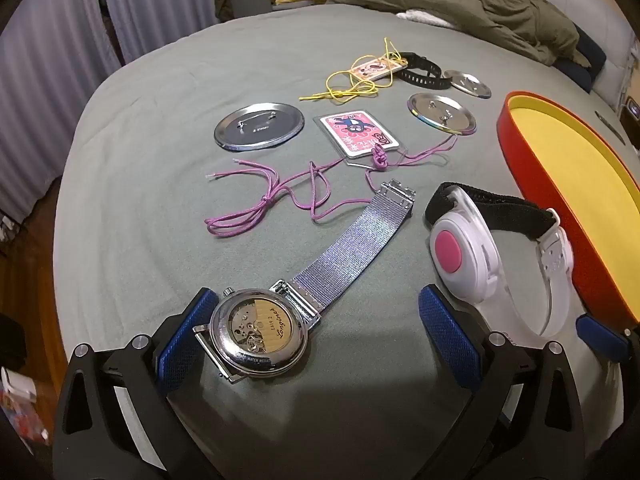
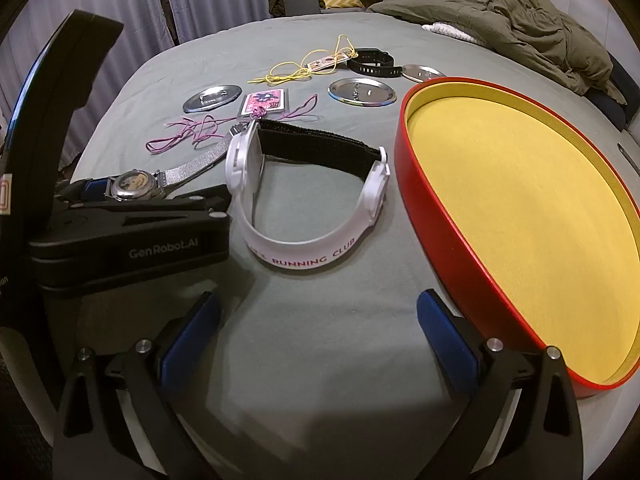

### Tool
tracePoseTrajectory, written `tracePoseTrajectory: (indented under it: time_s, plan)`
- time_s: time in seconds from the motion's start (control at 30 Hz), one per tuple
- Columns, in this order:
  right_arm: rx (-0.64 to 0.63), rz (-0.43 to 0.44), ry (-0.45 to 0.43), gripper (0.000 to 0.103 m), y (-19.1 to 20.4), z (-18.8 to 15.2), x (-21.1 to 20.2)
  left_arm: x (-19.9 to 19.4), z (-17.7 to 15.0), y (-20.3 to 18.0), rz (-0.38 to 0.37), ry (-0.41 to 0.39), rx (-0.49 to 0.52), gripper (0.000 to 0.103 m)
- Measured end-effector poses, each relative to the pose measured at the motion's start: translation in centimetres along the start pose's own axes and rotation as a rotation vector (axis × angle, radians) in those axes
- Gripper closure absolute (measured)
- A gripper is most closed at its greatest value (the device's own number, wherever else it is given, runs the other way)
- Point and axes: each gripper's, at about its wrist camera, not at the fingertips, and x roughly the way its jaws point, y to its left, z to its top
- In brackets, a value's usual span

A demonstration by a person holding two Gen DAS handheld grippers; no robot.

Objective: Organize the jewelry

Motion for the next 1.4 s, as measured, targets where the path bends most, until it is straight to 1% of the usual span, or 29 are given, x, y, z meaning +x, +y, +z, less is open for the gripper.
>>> tracePoseTrajectory:
  time_s: [0.27,1.4]
  plan:
    - [0.000,0.000,0.000,0.008,0.40,0.99,0.34,-0.01,0.00,-0.04,0.003,0.000,0.002,0.005]
    - [-0.001,-0.001,-0.001,0.008,0.37,0.99,0.34,0.00,0.00,-0.02,0.003,0.001,0.002,0.005]
